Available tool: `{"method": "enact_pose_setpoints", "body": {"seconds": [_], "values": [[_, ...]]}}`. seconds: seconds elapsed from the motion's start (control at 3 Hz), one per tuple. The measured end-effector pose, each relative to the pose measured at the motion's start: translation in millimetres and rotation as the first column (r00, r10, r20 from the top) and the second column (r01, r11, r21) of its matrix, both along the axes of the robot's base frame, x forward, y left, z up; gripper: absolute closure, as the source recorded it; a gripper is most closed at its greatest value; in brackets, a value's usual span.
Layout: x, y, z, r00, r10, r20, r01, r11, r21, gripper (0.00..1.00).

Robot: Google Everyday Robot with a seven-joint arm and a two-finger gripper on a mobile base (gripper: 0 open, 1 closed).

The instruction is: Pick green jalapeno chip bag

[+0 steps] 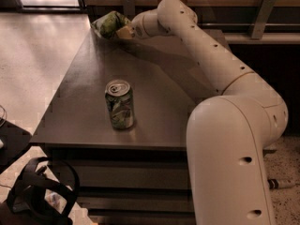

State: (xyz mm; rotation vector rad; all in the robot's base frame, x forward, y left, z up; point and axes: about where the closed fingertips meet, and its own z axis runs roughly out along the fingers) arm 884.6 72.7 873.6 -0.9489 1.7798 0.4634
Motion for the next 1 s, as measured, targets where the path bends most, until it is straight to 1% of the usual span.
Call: {"method": "enact_pose_setpoints", "body": {"seconds": [0.33, 0.67, 1.0], "values": [[-7.8, 3.7, 46.2, 0.9968, 0.031, 0.073, -0.031, 1.000, -0.005, 1.00], [-16.5, 9.6, 81.9, 0.9900, 0.059, 0.128, -0.057, 0.998, -0.015, 1.00], [-22.5, 10.4, 103.0, 0.9842, 0.067, 0.164, -0.065, 0.998, -0.019, 1.00]]}}
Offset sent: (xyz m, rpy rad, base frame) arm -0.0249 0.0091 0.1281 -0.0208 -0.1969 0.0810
